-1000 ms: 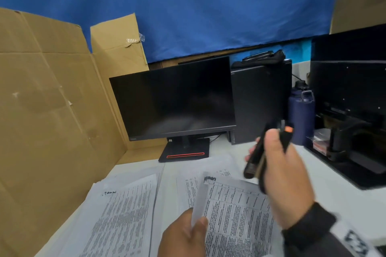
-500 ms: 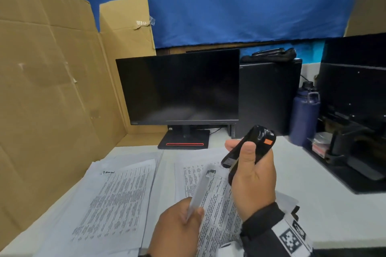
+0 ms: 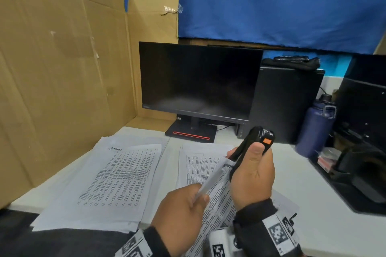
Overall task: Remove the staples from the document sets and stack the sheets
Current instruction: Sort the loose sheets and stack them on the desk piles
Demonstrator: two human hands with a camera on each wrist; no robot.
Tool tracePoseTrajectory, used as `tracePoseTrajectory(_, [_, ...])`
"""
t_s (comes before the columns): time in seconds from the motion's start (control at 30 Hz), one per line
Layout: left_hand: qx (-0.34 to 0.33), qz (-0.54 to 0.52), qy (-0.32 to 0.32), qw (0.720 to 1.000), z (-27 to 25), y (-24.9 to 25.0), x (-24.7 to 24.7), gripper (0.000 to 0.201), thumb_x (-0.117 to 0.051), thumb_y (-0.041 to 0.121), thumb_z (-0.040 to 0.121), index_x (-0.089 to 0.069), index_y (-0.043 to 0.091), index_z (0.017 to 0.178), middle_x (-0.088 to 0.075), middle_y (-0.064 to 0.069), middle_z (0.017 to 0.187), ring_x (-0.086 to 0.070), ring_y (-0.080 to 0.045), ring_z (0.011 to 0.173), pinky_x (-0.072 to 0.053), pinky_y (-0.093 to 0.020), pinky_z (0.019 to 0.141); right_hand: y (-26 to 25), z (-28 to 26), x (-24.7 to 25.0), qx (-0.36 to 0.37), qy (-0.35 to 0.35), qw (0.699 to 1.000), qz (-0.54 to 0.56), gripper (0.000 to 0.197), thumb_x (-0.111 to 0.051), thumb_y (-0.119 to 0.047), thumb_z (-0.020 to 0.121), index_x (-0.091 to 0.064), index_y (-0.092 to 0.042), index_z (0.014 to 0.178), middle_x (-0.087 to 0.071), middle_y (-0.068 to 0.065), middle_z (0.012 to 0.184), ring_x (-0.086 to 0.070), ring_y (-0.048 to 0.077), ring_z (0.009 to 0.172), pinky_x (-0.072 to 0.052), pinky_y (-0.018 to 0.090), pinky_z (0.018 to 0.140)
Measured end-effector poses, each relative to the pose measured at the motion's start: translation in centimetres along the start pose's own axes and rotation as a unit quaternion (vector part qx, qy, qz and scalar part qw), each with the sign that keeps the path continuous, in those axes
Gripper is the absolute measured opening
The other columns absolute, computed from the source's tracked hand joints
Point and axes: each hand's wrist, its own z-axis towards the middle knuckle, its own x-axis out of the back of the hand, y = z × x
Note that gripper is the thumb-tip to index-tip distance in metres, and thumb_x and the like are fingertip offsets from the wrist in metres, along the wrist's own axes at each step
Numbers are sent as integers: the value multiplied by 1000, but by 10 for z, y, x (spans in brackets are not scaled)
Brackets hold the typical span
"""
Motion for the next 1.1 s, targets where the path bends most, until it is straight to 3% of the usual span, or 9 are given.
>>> tracePoseTrajectory(0.2, [2, 2, -7, 1000, -3, 2, -4, 36, -51, 41, 103, -48, 27, 70, -48, 9, 58, -44, -4, 55, -33, -21, 53, 1, 7, 1, -9, -21, 998, -51, 59, -33, -73, 90, -53, -18, 92, -64, 3, 71, -62, 0, 64, -43, 4, 54])
tracePoseTrajectory(0.37, [14, 29, -7, 999, -8, 7, -11, 34, -48, 43, 104, -48, 32, 71, -52, 6, 63, -48, -4, 57, -34, -19, 53, 1, 12, 2, 2, -59, 996, -74, 46, -36, -66, 87, -51, -22, 84, -62, 1, 67, -61, -2, 63, -43, 5, 56])
tracePoseTrajectory(0.5, [35, -29, 5, 999, -1, 1, -3, 28, -52, 38, 104, -60, 31, 79, -64, 1, 69, -56, -7, 58, -41, -15, 54, -4, 27, 25, 29, -106, 987, -117, 54, -40, -85, 80, -51, -33, 89, -66, -1, 76, -66, 14, 70, -53, 30, 64])
tracePoseTrajectory(0.63, [104, -174, 43, 978, 31, -8, 33, 19, -59, 28, 102, -75, 21, 96, -80, -4, 92, -76, -21, 87, -61, -41, 86, -13, 61, 92, 10, -68, 973, -219, 41, -56, -55, 92, -53, -16, 80, -60, 8, 68, -60, 32, 68, -50, 46, 64])
tracePoseTrajectory(0.73, [199, -266, 42, 942, 79, -13, 58, 22, -66, 28, 90, -76, 18, 108, -81, -2, 102, -75, -29, 102, -56, -52, 98, 12, 86, 145, -160, -97, 926, -327, 21, -64, -29, 91, -63, -10, 82, -64, 17, 77, -59, 35, 74, -46, 42, 70])
tracePoseTrajectory(0.83, [273, -240, 31, 931, 141, -29, 55, 43, -73, 28, 80, -70, 10, 119, -77, -12, 115, -71, -40, 109, -55, -56, 99, 55, 94, 182, -294, -137, 844, -427, 31, -63, -36, 91, -68, -7, 82, -68, 15, 77, -63, 28, 72, -45, 34, 64])
tracePoseTrajectory(0.93, [267, -130, 3, 955, 183, -39, 31, 43, -76, 25, 87, -67, -1, 119, -69, -25, 128, -65, -45, 120, -54, -56, 104, 85, 93, 202, -342, -178, 764, -518, 43, -52, -50, 92, -64, -10, 85, -67, 9, 80, -65, 24, 75, -46, 32, 68])
tracePoseTrajectory(1.03, [275, -48, -33, 960, 196, -47, 4, 19, -73, 23, 93, -66, 6, 97, -66, -24, 133, -61, -42, 127, -51, -51, 108, 100, 94, 209, -343, -188, 743, -543, 46, -47, -55, 92, -62, -13, 84, -68, 7, 81, -66, 22, 75, -50, 31, 70])
tracePoseTrajectory(1.1, [283, -32, -51, 957, 208, -70, -10, 25, -77, 30, 86, -61, 10, 86, -68, -23, 130, -64, -41, 123, -53, -51, 106, 105, 94, 209, -336, -184, 744, -548, 49, -47, -57, 91, -64, -13, 81, -70, 6, 76, -67, 22, 72, -53, 32, 71])
